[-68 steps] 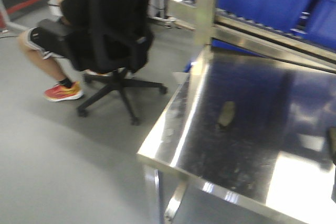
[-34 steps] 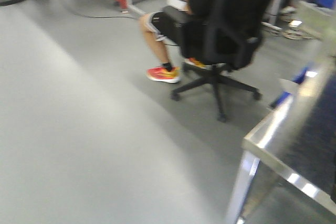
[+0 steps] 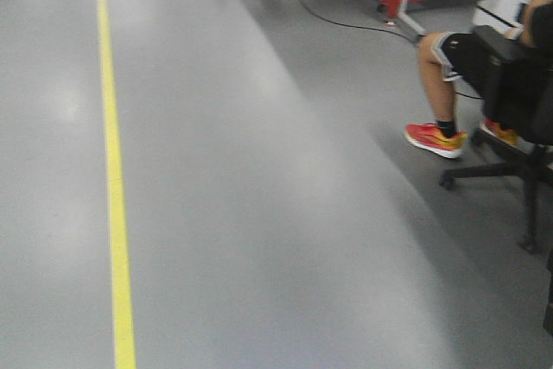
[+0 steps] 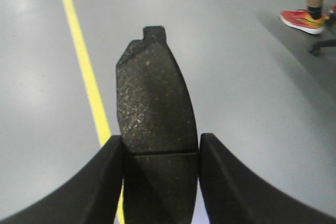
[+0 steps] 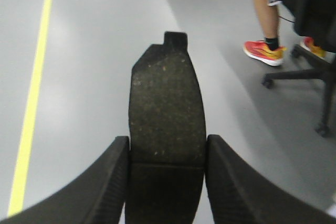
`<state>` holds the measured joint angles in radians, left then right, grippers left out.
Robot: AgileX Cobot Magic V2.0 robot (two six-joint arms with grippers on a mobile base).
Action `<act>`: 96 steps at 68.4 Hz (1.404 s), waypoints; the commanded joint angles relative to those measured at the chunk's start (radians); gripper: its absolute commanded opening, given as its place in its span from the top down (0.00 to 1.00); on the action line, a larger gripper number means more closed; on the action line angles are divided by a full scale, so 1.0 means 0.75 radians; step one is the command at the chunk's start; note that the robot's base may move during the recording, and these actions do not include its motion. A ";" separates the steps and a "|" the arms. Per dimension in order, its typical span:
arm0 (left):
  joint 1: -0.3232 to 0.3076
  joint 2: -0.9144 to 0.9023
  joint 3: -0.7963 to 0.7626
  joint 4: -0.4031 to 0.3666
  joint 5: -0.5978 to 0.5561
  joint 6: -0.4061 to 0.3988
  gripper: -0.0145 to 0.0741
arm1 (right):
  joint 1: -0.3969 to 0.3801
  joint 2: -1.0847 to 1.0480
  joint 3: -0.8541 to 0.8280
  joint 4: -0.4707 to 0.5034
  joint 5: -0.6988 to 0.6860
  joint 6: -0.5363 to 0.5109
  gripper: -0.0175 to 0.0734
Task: Move and align brake pads A on conveyor
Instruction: 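Turn the base away from the steel table holding both pads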
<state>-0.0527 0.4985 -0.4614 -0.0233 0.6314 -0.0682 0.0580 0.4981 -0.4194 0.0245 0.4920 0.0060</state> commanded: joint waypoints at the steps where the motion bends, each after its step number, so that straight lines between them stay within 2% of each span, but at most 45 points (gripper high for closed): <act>1: -0.009 0.000 -0.042 -0.008 -0.114 -0.005 0.84 | -0.007 0.003 -0.043 -0.005 -0.123 -0.008 0.81; 96: -0.009 0.000 -0.042 -0.008 -0.115 -0.005 0.84 | -0.007 0.003 -0.043 -0.006 -0.122 -0.008 0.81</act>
<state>-0.0527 0.4985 -0.4614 -0.0242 0.6314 -0.0682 0.0580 0.4981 -0.4194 0.0245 0.4920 0.0060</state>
